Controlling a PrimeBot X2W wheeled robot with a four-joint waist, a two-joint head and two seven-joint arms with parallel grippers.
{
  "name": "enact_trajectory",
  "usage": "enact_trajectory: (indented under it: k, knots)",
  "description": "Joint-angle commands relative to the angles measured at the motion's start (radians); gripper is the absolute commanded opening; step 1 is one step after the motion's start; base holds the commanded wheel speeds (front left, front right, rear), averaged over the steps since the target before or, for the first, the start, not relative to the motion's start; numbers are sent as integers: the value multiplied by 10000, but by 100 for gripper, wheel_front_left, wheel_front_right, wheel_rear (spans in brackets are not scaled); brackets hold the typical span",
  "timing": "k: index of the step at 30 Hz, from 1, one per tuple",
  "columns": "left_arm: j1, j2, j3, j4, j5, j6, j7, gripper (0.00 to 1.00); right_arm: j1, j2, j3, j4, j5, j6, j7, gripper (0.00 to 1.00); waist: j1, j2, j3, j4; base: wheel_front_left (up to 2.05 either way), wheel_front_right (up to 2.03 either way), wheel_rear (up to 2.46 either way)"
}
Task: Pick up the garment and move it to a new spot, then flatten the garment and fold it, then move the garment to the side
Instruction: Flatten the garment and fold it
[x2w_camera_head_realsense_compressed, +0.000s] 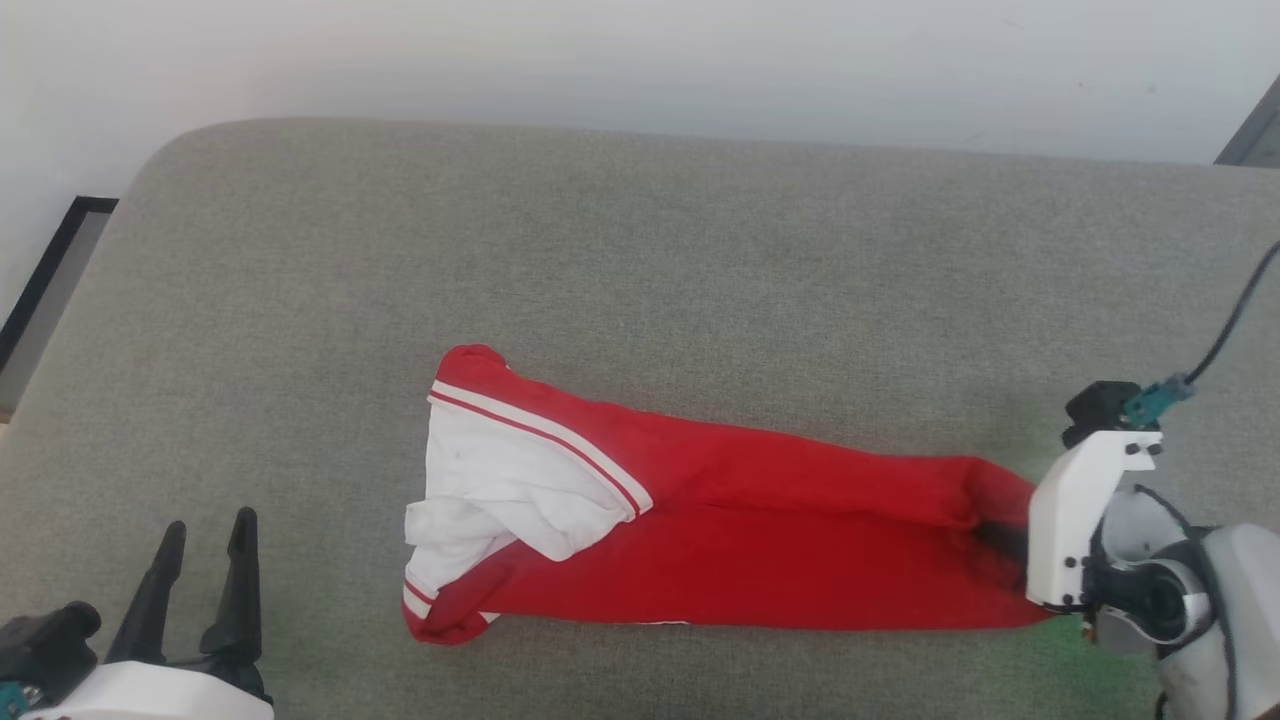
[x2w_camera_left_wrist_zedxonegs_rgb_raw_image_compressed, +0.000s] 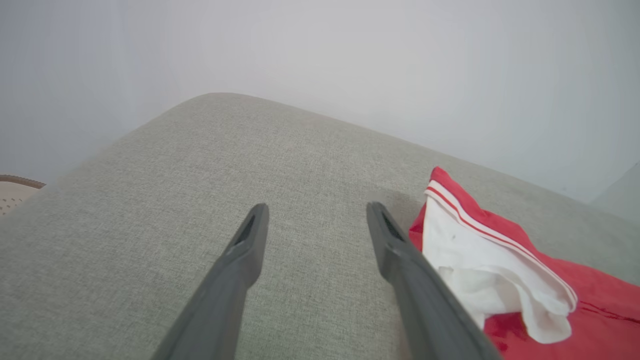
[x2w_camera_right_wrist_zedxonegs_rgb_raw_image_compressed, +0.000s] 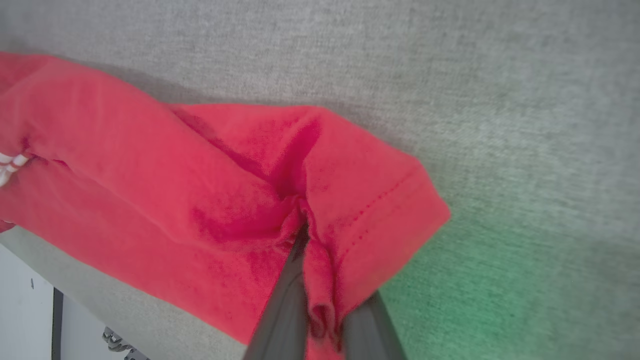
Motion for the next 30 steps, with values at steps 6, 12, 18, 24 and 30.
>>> enact_trajectory:
  k: [6,12,18,24,30]
  knots:
    - [248,-90,-98,-257,67,-20,-45,100,166,-414,-231,3,130,-8,-256,0,0,-1,-139,-43,0,0,0]
    - [398,-133,-404,-535,171,-21,-45,100,144,-792,-641,126,9,-8,-469,0,0,-1,-234,-121,0,0,0]
    - [336,-301,-558,-819,276,-21,-45,100,25,-1150,-1195,359,-271,-8,-632,0,0,-1,-248,-192,0,0,0]
    - [341,-616,-630,-1013,406,-21,-45,100,-61,-1418,-1749,612,-627,-8,-825,0,0,-1,-269,-256,0,0,0]
    - [400,-793,-674,-1113,542,-22,-45,100,-138,-1590,-2273,836,-1011,-8,-994,0,0,-1,-306,-306,0,0,0]
